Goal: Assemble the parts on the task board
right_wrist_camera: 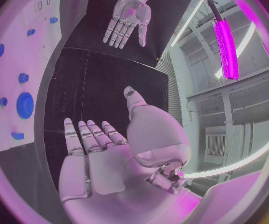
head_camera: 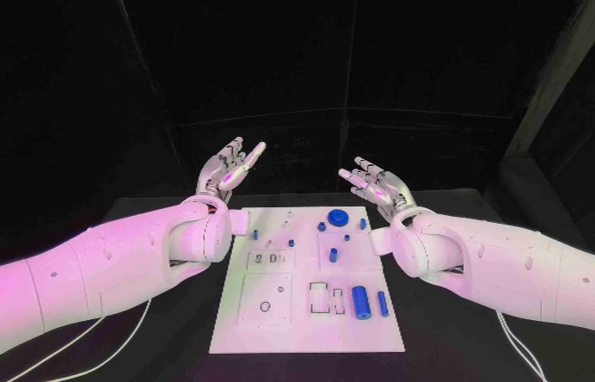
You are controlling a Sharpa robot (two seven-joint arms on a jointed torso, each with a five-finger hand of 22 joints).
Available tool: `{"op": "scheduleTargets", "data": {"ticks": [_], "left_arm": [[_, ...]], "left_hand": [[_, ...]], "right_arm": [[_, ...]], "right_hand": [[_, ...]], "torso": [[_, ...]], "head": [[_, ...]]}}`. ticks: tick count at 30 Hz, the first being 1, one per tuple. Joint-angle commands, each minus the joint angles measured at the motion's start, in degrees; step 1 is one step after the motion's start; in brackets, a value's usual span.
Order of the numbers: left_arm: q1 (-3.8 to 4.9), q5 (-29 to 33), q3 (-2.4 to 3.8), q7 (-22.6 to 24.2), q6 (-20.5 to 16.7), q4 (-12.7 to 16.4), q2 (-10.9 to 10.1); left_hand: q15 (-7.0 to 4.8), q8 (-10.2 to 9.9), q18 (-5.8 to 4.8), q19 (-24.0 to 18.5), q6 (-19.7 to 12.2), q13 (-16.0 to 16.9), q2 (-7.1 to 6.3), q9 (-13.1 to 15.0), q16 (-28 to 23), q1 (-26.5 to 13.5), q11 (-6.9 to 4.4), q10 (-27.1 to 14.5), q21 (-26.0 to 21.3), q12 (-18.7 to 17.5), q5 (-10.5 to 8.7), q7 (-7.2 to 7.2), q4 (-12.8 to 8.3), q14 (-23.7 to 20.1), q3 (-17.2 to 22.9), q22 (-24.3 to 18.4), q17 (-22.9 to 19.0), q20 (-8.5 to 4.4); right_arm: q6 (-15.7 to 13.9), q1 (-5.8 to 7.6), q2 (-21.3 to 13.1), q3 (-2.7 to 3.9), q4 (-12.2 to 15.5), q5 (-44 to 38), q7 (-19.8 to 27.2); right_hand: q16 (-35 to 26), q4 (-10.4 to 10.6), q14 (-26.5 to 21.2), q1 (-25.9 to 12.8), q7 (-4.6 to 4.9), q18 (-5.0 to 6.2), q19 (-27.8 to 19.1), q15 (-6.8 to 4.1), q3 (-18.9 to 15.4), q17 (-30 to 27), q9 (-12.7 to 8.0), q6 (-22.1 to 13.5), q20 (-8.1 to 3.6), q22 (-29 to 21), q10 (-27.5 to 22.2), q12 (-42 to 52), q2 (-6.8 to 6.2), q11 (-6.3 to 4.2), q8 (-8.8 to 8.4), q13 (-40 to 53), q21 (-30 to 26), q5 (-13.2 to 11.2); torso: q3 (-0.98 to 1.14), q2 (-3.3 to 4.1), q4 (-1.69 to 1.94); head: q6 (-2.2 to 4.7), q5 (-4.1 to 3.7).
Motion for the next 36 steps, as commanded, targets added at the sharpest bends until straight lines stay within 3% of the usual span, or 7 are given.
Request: {"op": "scheduleTargets", "data": {"ticks": [1,5,9,10,13,20,36], "left_arm": [[0.16,1.3,-0.02,1.8,4.3,-0.3,0.1],[0.16,1.3,-0.02,1.8,4.3,-0.3,0.1],[0.16,1.3,-0.02,1.8,4.3,-0.3,0.1],[0.18,1.4,-0.04,0.8,7.4,0.1,-1.8],[0.19,1.4,-0.04,1.1,7.3,0.7,-2.2],[0.20,1.4,-0.05,1.4,7.8,3.0,-3.8],[0.28,-1.3,-0.04,0.6,10.8,10.3,-7.2]], "left_hand": [[0.97,0.4,1.06,-0.1,1.3,0.2,0.52,0.2,0.3,2.7,1.34,0.7,0.4,0.3,0.45,1.33,0.9,0.8,0.3,0.1,0.2,1.53],[1.69,0.8,1.35,0.8,3.6,0.5,1.07,0.5,1.3,3.3,2.44,2.8,0.7,0.7,0.45,2.38,0.4,4.6,0.4,0.4,0.9,2.54],[3.45,2.8,1.39,8.4,12.0,1.9,1.92,1.6,6.6,4.3,5.18,13.8,3.7,3.5,0.52,4.87,-0.8,20.5,0.2,2.2,3.6,4.29],[3.83,3.3,1.18,14.2,14.0,2.3,2.14,1.9,8.9,4.3,5.60,17.3,6.1,4.5,0.49,5.30,-1.0,27.0,0.0,3.5,4.6,4.51],[4.84,4.2,0.96,29.7,18.4,2.8,2.43,2.3,11.1,4.5,6.05,24.3,12.1,6.1,0.39,5.34,-1.6,33.9,-0.7,6.4,5.3,4.45],[1.97,9.7,1.78,42.9,38.3,4.7,3.03,4.3,14.8,6.4,5.22,45.7,15.3,12.6,0.42,5.57,-3.9,46.8,-2.3,6.9,7.3,3.22],[0.19,8.4,1.64,51.8,42.1,4.0,4.31,2.8,13.7,9.7,3.89,51.1,14.3,10.4,0.49,4.58,-7.6,52.4,-3.1,5.4,10.0,1.18]], "right_arm": [[11.0,0.69,0.6,-0.40,-1.4,-6.4,-4.7],[13.9,1.22,1.1,-0.90,-2.7,-8.0,-6.0],[15.1,1.42,1.3,-1.09,-3.2,-8.6,-6.5],[11.3,3.04,1.0,-1.03,-6.8,-25.2,-6.9],[10.8,3.77,0.9,-1.02,-7.2,-30.2,-7.3],[9.9,6.00,0.8,-1.01,-7.8,-40.3,-9.1],[11.0,8.28,2.4,0.51,-8.9,-69.0,-18.9]], "right_hand": [[4.1,-2.9,16.4,7.5,7.98,3.84,16.6,1.42,-0.8,1.6,1.2,10.6,0.25,2.3,15.5,2.9,0.71,1.85,2.03,1.4,4.4,-3.5],[8.5,-5.1,33.3,11.5,6.48,6.06,27.6,-0.51,-0.8,2.5,2.8,26.4,0.25,3.7,32.4,7.7,0.18,0.66,6.19,2.4,8.5,-4.1],[10.1,-6.6,41.1,14.0,5.70,7.58,33.9,-2.88,-0.1,2.6,3.4,36.9,-0.67,4.3,38.5,9.1,0.35,-1.50,8.54,2.2,11.3,-5.5],[10.3,-6.7,42.8,14.2,5.51,7.60,35.6,-3.40,0.0,2.6,3.3,38.0,-1.25,4.4,39.7,9.1,0.41,-1.86,8.61,2.1,12.0,-5.7],[10.3,-7.1,47.0,14.6,4.86,7.49,39.1,-4.70,0.3,2.6,2.9,40.4,-2.67,4.5,42.5,8.6,0.38,-2.71,8.23,2.0,13.2,-5.9],[10.6,-8.5,55.0,15.3,3.64,7.38,45.4,-7.47,1.6,3.5,2.6,45.0,-5.67,5.4,49.0,7.5,0.43,-4.64,7.52,2.0,16.5,-5.1],[19.8,-11.3,74.4,13.1,1.73,7.20,57.4,-12.63,4.9,12.9,2.5,50.0,-11.26,13.6,57.8,3.7,-1.72,-7.86,4.54,2.2,32.0,-5.9]], "torso": [[-0.01,0.00,0.01],[-0.01,0.00,0.01],[-0.01,0.00,0.01],[-0.28,0.97,0.21],[-0.20,1.35,0.18],[-0.17,2.86,0.51],[-0.47,5.97,1.68]], "head": [[0.02,0.00],[0.02,0.00],[0.02,0.00],[-0.24,-0.35],[-0.25,-0.30],[-0.38,-0.17],[0.50,-1.00]]}}
